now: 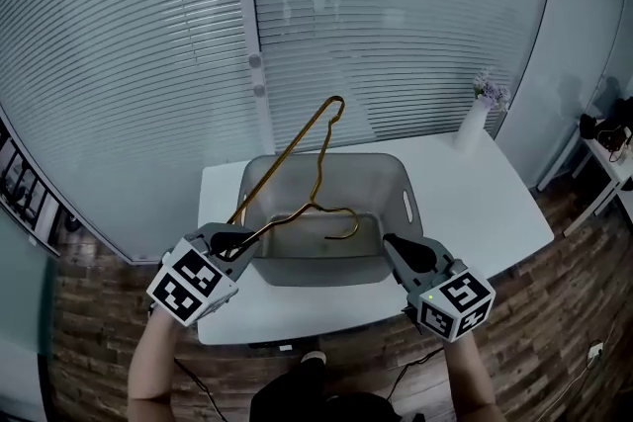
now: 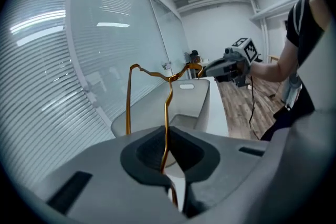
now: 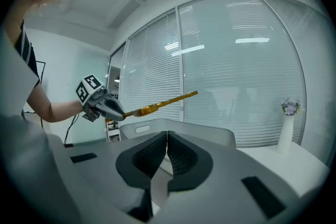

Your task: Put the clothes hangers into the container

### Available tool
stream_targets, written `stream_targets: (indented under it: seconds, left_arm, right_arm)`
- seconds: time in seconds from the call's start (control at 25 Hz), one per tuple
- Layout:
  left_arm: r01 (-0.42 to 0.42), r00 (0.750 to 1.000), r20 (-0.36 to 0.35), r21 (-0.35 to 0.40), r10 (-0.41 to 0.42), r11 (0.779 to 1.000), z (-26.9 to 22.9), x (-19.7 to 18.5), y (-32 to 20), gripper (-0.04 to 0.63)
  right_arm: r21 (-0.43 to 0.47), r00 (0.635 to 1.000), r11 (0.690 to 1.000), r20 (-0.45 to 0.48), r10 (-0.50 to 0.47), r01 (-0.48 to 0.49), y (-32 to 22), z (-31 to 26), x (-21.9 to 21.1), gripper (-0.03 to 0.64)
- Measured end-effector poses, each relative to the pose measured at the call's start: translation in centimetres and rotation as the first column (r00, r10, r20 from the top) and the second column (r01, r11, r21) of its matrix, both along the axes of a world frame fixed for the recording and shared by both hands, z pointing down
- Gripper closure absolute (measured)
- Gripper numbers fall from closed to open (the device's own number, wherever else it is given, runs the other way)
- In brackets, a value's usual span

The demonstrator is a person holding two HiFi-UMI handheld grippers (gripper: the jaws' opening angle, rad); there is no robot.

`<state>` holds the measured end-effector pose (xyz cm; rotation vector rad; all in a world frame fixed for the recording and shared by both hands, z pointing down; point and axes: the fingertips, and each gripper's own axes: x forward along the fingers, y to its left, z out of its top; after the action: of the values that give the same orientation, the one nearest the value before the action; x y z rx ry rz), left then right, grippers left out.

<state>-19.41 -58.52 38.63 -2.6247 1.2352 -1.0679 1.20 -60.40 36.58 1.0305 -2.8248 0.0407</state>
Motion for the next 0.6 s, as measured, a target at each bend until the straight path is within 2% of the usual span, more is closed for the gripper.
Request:
stream_targets:
  seconds: [0.08,0.24,0.44,0.6]
  left_arm:
    - [-0.019,0.997,0.074,0.004,0.018,1.000,0.3,-0.3,-0.6,0.572]
    - [-0.094,0.980,0.175,-0.012,0.095,0.995,1.2,-0.3,-1.5,0.572]
    - [-0.182,0.942,0.275,-0.054,0.190,0.982,1.7,0.4,-2.6,0.572]
    - [-0.239,0.899,0.353,-0.099,0.259,0.966,2.4,0.5,-3.4,0.572]
  right_arm:
    - [-0.002,1.000,1.000,-0.002,0.009,-0.009,-0.1,-0.1,0.2,0.589]
    - [-0.001,1.000,1.000,-0.011,0.028,-0.028,-0.2,0.0,0.3,0.589]
    - [0.004,0.999,0.999,-0.018,0.050,-0.050,-0.4,0.0,0.7,0.589]
    - [0.000,0.998,0.999,-0.029,0.051,-0.051,-0.8,0.2,0.7,0.589]
